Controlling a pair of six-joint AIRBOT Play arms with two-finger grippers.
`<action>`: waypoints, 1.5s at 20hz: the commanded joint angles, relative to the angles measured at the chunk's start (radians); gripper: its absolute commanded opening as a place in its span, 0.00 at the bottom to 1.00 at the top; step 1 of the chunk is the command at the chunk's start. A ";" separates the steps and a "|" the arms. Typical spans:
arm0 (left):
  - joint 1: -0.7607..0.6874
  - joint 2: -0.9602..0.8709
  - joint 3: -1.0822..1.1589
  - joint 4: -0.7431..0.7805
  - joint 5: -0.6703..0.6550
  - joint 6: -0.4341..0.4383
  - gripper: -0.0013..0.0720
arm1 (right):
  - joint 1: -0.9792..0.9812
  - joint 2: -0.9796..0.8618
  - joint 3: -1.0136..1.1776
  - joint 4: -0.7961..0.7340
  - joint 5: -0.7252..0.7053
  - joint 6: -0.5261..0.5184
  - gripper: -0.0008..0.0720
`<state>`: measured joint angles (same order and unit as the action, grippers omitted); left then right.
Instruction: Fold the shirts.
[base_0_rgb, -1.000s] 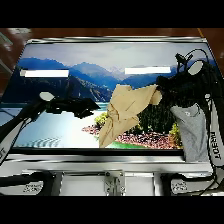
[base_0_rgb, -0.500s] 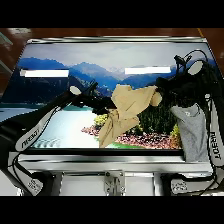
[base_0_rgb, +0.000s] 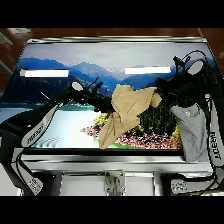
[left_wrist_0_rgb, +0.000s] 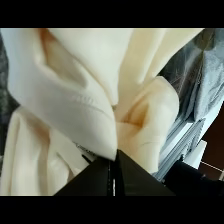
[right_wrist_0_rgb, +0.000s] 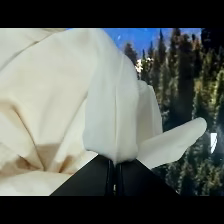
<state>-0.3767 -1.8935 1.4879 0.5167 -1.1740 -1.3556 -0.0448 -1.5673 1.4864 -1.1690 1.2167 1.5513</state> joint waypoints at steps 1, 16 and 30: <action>0.040 0.128 0.015 0.119 0.005 0.023 0.07 | 0.001 0.021 0.001 0.004 0.012 -0.031 0.10; 0.446 1.053 0.465 0.643 -0.173 -0.052 0.07 | 0.000 0.708 0.303 0.010 -0.266 -0.069 0.10; 0.445 1.045 -0.080 0.684 -0.458 -0.090 0.07 | 0.001 0.404 0.302 -0.137 0.232 -0.070 0.10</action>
<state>0.0673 -0.8474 1.5951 1.2057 -1.6302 -1.4284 -0.0441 -1.0241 1.7870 -1.2854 1.3472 1.4807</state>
